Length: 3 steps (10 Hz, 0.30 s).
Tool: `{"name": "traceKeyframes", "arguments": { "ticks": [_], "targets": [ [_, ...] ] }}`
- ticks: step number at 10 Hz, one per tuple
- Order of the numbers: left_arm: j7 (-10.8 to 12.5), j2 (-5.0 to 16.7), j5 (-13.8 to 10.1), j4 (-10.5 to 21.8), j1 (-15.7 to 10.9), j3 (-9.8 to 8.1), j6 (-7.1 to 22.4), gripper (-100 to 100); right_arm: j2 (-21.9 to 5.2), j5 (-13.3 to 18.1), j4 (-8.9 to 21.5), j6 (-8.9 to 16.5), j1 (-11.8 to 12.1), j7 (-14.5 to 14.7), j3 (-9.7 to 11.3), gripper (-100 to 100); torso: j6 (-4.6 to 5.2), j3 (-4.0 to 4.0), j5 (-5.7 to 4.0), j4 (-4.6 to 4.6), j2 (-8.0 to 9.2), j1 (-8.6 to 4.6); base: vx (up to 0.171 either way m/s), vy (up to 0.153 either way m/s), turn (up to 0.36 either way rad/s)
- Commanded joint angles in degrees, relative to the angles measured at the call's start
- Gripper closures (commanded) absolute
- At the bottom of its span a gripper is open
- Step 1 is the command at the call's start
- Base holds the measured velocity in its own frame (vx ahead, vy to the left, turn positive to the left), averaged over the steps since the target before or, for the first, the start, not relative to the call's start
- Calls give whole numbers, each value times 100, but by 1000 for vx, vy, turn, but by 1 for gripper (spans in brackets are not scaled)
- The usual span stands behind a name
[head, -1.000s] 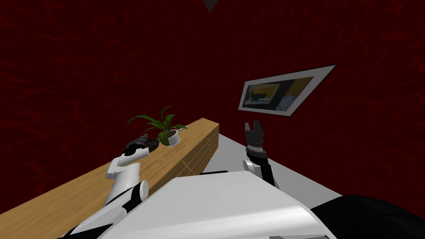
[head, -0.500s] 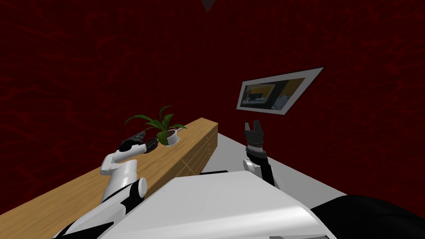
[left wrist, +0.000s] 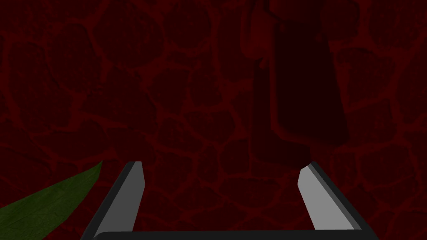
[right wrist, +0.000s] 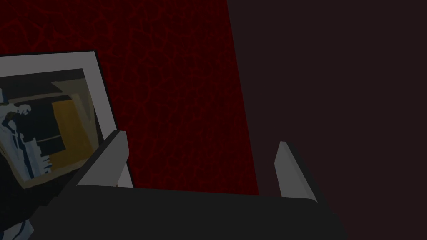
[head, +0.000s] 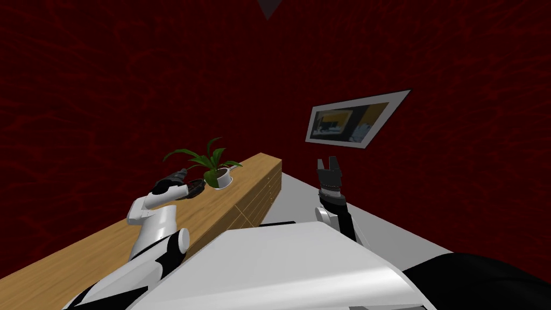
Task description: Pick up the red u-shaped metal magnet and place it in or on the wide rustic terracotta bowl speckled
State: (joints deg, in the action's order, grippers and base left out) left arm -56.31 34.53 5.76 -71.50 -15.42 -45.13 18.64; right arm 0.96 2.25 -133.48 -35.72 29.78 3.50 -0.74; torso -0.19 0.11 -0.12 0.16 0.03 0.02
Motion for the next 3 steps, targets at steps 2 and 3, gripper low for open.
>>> {"name": "traceKeyframes", "arguments": {
  "ticks": [2, 3],
  "targets": [
    [0, 0, 0, 0, 0, 0, 0, 0, 0, 0, 0, 0, 0, 0, 0, 0, 0, 0, 0, 0, -1, 0, 0, 0, 0],
    [0, 0, 0, 0, 0, 0, 0, 0, 0, 0, 0, 0, 0, 0, 0, 0, 0, -1, 0, 0, -1, 0, 0, 0, 0]
  ]
}}
